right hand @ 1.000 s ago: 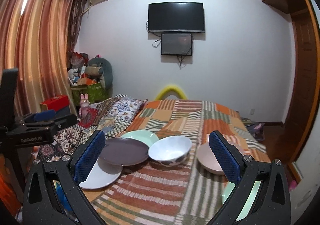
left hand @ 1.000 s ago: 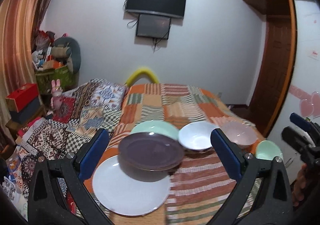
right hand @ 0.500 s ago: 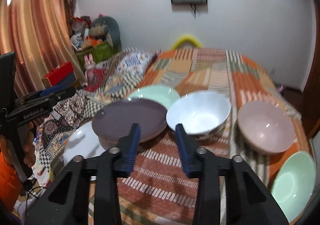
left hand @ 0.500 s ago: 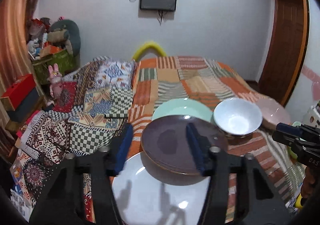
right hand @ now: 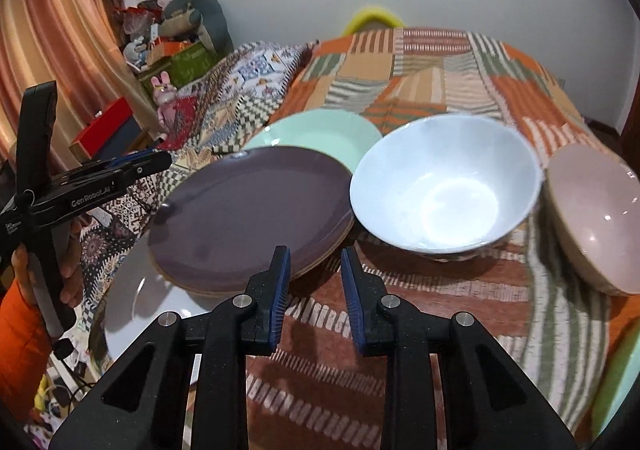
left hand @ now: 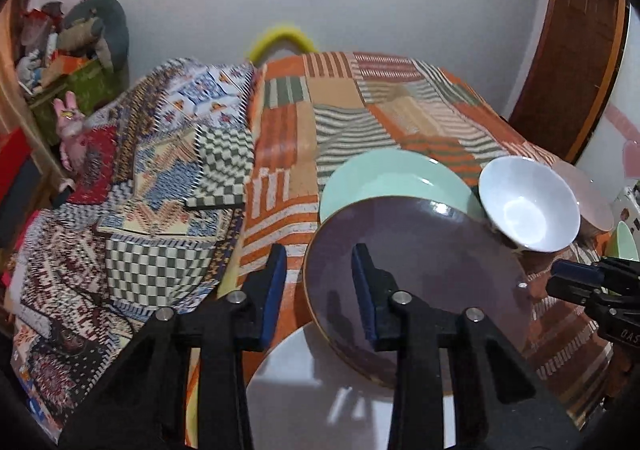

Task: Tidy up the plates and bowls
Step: 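Lift the dark purple plate off the white plate with the left tool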

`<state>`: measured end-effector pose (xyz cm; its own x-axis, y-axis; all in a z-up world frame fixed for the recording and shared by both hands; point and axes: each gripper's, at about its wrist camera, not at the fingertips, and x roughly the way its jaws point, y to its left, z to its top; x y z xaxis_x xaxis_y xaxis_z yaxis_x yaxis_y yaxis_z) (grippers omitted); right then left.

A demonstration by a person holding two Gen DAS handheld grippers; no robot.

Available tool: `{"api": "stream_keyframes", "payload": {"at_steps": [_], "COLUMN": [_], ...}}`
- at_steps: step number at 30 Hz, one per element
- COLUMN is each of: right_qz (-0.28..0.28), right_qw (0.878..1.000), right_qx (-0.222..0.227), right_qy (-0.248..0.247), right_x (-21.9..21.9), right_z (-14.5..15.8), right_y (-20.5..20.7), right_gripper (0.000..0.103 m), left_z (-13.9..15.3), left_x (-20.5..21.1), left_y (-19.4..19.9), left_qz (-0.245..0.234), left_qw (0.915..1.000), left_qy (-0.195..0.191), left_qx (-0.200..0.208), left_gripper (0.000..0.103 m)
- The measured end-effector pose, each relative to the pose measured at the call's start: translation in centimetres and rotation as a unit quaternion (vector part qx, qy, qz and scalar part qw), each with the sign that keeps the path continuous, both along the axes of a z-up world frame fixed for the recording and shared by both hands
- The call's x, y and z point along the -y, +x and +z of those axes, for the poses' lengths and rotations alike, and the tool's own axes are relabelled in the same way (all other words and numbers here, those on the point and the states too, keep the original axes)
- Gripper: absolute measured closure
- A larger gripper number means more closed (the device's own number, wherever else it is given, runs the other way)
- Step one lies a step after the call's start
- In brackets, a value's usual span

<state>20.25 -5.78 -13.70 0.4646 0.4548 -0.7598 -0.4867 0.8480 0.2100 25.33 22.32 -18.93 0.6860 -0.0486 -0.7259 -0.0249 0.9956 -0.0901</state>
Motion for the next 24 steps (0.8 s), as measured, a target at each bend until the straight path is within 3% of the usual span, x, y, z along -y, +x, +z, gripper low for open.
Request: {"api": "stream_keyframes", "payload": {"at_steps": [8,12,24], "right_qz": [-0.008,-0.007,-0.004], "right_qw": [0.999,0.999,0.997], "right_qx": [-0.034,-0.038,-0.073], "right_qy": [0.0,-0.004,-0.007], "right_x": [-0.4,-0.8,-1.5], "right_z": [-1.5,-1.6,-2.5], "right_y": [1.5,1.8,2.8], "right_gripper": [0.079,0.079,0.073], "left_z": [-2.9,-3.9,-4.0], "left_x": [-1.3,-1.1,-0.8], "left_y": [2.5,3.2,3.2], "left_qz": [-0.007,-0.019,-0.044], "left_qw": [0.9985,0.9974,0.996], "left_qy": [-0.032,-0.03,-0.04], "left_qx": [-0.044,-0.062,-0.067], "left_gripper": [0.076,0.076,0.076]}}
